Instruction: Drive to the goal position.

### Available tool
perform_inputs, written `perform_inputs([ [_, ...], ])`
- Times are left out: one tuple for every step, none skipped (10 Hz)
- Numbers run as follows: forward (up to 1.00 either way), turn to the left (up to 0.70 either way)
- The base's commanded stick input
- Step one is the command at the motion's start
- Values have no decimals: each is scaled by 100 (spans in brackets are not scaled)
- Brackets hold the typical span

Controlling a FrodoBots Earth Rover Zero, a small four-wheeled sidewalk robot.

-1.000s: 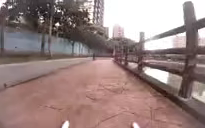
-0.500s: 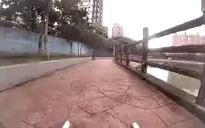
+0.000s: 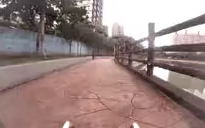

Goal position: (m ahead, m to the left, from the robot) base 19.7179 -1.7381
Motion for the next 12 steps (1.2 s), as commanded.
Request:
perform_inputs([
  [70,0],
  [70,0],
  [70,0],
  [70,0],
  [70,0],
  [70,0],
  [70,0],
  [70,0],
  [70,0],
  [70,0],
  [70,0],
  [70,0],
])
